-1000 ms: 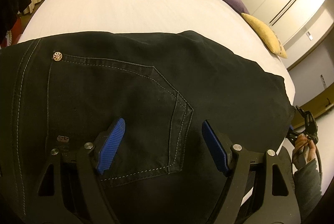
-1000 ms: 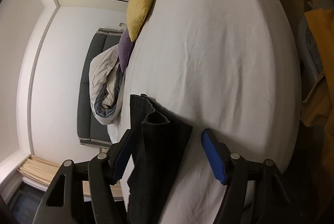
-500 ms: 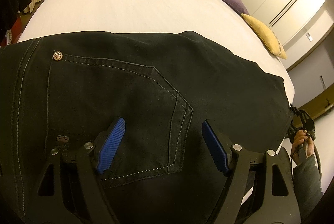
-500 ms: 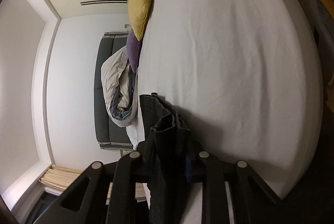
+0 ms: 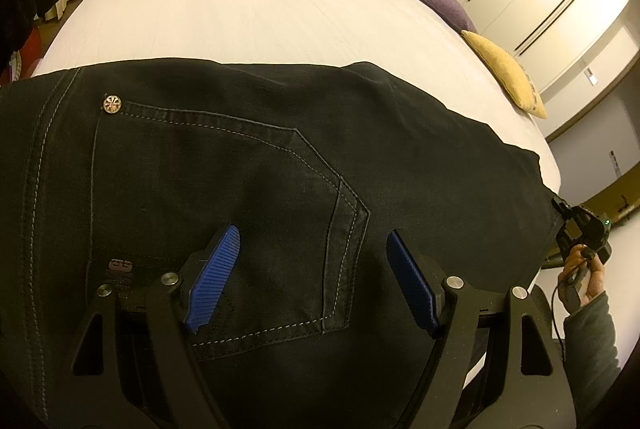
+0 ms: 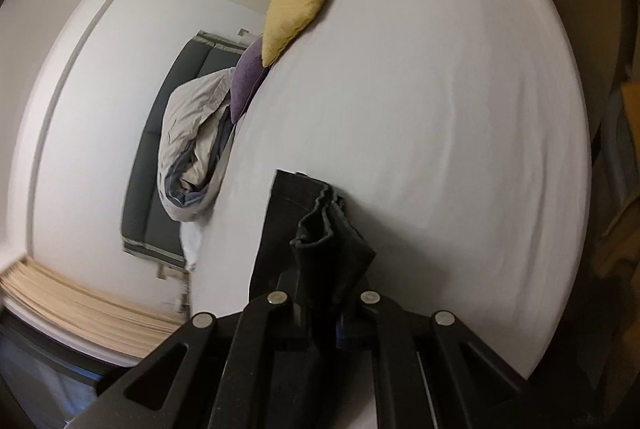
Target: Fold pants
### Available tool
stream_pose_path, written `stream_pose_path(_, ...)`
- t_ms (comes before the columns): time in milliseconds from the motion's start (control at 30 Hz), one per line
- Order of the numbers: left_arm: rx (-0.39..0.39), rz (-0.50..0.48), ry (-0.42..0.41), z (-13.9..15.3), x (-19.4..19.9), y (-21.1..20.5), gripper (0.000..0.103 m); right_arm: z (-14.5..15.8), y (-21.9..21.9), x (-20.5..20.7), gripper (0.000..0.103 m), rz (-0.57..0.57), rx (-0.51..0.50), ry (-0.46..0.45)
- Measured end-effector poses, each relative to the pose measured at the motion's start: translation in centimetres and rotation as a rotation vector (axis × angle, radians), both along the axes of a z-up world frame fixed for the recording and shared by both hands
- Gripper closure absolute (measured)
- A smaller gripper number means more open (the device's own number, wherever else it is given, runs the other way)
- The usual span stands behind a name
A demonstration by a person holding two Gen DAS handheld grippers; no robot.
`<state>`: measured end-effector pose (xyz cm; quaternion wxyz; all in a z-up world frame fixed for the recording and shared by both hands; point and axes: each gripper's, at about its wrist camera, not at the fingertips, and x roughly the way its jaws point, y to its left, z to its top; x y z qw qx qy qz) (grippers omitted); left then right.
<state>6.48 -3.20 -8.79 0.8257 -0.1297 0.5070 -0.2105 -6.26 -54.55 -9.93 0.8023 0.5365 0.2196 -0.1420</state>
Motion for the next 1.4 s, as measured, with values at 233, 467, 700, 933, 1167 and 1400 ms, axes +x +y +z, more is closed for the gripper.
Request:
stream_pose_path(233,-0.034,0.008,0.004,-0.1,0.1,1.0,0.028,9.8,15.9,5.5,0.095,0.485,-0.709,0.066)
stream_pose_path(467,-0.058,0.021,0.006,0.3,0.0,1.9,0.028,2.3,32.6,6.9,0.095,0.9,-1.078,0.302)
stream_pose_path(700,-0.234,0.074,0.104,1.6,0.4,2.5,0.015,2.0,33.7,5.6,0.095,0.878,-1.208,0.305)
stream_pose_path(933,-0.455,-0.029,0.222,2.2,1.5,-1.0,0.008,5.1,37.3,3.4,0.095,0.838,-1.392,0.22)
stream_pose_path(1167,-0.572,-0.039,0.351,1.5,4.2,-2.7,0.003,5.9,41.9,0.6,0.095,0.889,-1.509,0.156)
stream_pose_path(1400,-0.556,-0.089,0.407,1.0,5.2,-3.8,0.021,6.3,44.3,0.0,0.095,0.938,-1.524,0.117)
